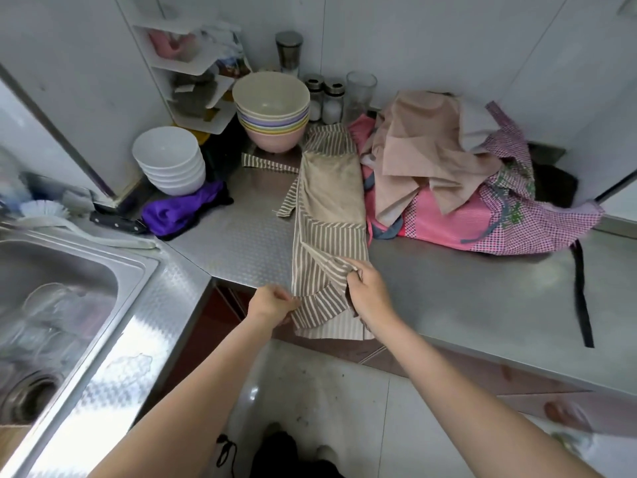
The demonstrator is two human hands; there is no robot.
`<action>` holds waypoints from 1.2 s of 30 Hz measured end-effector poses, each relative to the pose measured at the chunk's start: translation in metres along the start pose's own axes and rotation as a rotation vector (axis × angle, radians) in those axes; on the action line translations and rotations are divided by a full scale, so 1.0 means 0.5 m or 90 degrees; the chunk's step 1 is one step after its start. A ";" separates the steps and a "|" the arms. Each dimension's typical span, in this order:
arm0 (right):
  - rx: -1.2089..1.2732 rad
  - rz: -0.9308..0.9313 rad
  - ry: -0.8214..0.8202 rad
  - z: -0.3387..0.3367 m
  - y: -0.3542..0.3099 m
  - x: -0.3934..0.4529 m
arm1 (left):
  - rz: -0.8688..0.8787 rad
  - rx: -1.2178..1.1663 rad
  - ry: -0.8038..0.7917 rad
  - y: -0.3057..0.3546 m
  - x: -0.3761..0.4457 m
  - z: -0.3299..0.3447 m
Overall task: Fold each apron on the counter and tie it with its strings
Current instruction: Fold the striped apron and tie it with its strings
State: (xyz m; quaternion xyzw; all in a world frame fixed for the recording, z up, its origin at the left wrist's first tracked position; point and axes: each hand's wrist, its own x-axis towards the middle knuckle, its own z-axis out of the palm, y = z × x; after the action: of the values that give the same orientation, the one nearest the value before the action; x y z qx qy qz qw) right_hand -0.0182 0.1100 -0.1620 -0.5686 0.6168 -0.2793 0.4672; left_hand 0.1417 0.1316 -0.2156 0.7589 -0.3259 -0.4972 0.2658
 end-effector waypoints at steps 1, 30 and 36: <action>-0.004 -0.019 0.010 0.000 -0.001 -0.003 | 0.044 0.059 0.010 0.000 -0.005 -0.002; -0.578 -0.174 -0.208 -0.068 0.082 -0.029 | 0.155 0.159 -0.103 0.011 -0.021 -0.024; -0.666 -0.179 -0.269 -0.074 0.104 -0.024 | 0.058 -0.064 -0.191 -0.016 -0.015 -0.045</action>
State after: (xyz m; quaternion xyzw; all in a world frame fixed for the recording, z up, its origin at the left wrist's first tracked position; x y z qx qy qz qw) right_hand -0.0754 0.1247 -0.1892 -0.8438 0.4846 0.1225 0.1954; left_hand 0.1622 0.1440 -0.2089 0.6464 -0.3704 -0.6081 0.2742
